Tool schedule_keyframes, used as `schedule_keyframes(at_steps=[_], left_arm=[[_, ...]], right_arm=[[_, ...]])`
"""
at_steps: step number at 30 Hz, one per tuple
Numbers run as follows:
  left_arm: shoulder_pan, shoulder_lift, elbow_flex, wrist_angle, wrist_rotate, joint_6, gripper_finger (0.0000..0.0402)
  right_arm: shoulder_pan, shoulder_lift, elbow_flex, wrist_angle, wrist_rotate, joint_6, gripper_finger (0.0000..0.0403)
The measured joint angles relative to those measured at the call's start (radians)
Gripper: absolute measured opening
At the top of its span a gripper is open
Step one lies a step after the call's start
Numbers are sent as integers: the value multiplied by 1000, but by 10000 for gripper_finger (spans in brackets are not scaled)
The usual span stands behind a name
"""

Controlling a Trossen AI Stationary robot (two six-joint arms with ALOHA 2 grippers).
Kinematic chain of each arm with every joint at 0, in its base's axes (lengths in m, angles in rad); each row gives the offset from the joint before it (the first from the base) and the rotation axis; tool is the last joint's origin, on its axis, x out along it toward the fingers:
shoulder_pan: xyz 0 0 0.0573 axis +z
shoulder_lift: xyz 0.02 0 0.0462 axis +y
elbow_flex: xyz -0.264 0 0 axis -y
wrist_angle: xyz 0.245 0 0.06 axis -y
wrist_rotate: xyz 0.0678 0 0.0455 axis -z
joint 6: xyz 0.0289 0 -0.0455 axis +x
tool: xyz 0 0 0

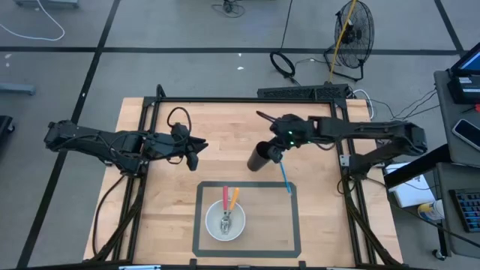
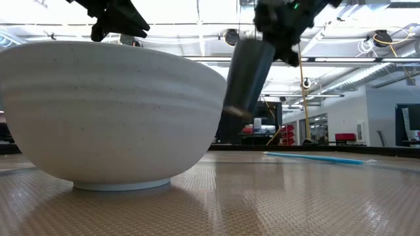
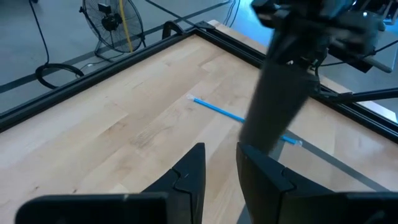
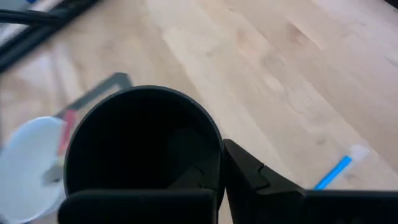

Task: Pick & Place Utensil
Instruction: Put the black cup to the right of the white bowl on the mat

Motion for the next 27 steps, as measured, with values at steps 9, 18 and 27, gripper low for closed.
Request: schedule_keyframes(at_steps=[9, 18, 27], left_arm=[[0, 0, 0, 1, -1, -1, 93], [3, 0, 0, 3, -7, 4, 93], [3, 0, 0, 4, -7, 6, 93]], right_arm=[[133, -122, 0, -40, 0, 67, 0], [291, -138, 0, -24, 3, 170, 0], [423, -109, 0, 39, 92, 257, 0]])
